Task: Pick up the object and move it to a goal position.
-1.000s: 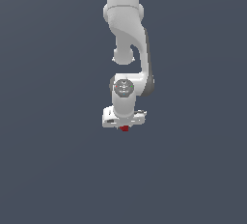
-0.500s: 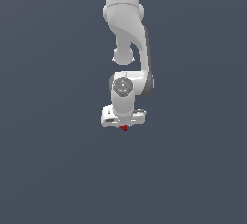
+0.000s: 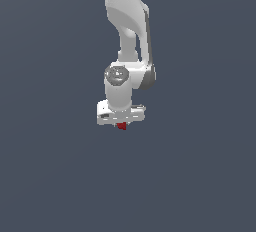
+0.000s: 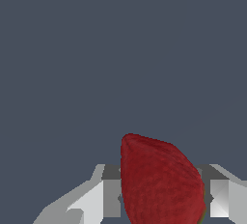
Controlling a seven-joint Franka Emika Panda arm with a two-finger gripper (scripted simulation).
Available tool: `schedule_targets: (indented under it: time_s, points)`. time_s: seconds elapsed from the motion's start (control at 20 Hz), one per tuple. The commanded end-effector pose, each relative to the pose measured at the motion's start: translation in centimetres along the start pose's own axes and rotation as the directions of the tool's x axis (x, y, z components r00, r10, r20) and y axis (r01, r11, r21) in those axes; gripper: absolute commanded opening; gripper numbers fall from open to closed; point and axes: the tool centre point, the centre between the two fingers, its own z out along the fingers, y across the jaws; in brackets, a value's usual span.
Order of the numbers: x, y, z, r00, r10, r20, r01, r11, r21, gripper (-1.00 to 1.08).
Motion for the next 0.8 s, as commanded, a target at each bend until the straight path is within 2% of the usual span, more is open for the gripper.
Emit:
schedule_targets:
  time_s: [0.0, 0.75]
  points:
    - [-0.4, 1.2, -2.3, 1.000, 0.001, -0.002, -0.001, 1.000, 0.000, -1.00]
    - [-3.0, 10.0, -18.7, 1.000, 0.000, -0.002, 0.000, 1.000, 0.002, -1.00]
